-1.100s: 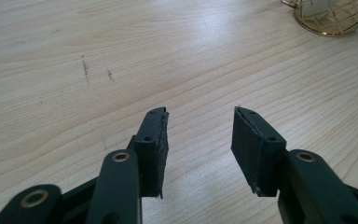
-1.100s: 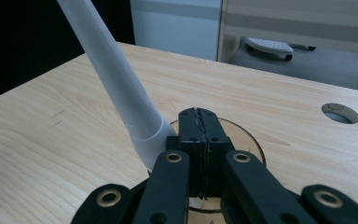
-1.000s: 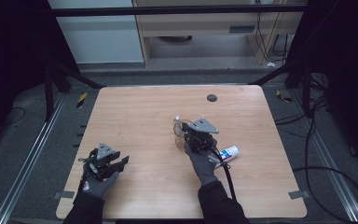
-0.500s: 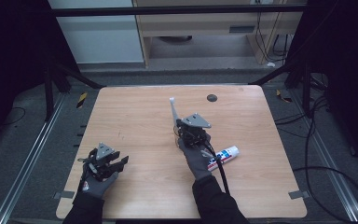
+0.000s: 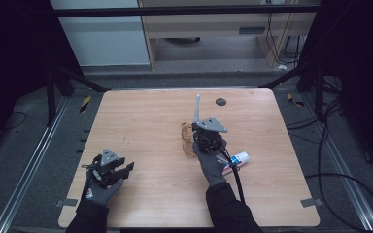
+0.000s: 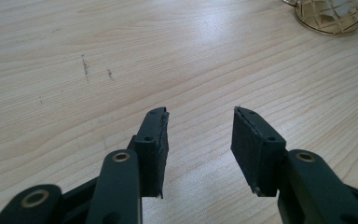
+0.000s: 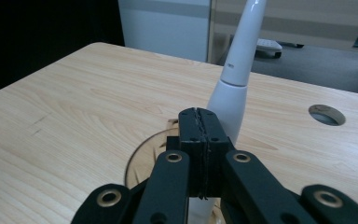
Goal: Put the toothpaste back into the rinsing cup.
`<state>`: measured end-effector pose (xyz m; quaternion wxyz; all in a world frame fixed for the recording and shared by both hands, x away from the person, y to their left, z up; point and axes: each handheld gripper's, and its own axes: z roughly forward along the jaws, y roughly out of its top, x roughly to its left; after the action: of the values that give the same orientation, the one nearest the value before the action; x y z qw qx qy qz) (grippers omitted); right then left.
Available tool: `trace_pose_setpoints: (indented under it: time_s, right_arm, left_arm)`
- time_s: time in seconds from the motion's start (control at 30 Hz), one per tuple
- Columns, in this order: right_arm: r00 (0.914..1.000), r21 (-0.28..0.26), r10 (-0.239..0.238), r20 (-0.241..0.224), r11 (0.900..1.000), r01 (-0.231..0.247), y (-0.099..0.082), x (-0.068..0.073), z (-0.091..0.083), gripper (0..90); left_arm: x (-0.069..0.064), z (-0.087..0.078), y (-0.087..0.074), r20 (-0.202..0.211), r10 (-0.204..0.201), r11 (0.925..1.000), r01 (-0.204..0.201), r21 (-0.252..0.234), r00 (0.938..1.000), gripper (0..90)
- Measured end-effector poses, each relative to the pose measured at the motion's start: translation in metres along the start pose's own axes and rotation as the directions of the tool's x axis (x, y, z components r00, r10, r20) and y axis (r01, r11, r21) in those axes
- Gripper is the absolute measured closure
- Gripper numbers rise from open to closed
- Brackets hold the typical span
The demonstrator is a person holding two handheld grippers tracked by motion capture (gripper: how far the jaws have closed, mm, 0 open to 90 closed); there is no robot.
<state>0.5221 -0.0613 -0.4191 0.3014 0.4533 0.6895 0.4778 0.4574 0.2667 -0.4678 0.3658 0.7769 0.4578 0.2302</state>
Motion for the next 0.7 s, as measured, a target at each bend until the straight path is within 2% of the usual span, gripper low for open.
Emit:
trace_pose_setpoints:
  time_s: [0.13, 0.3, 0.7]
  right_arm:
    - [0.9996, -0.002, 0.006, 0.027, 1.0000, -0.006, 0.0005, -0.0074, -0.0030, 90.0]
    - [0.9991, -0.004, 0.016, 0.040, 0.9999, -0.015, 0.0011, -0.0125, -0.0049, 90.0]
    - [0.9997, -0.004, 0.008, 0.022, 1.0000, -0.008, 0.0004, -0.0082, -0.0058, 90.0]
  left_arm:
    - [0.0000, 0.0000, -0.0001, 0.000, -0.005, 1.0000, 0.005, 0.000, 1.0000, 55.3]
    - [-0.0002, -0.0001, 0.0000, 0.001, -0.003, 1.0000, 0.003, 0.000, 1.0000, 55.4]
    - [-0.0002, 0.0000, -0.0001, 0.001, -0.004, 1.0000, 0.004, -0.002, 1.0000, 55.5]
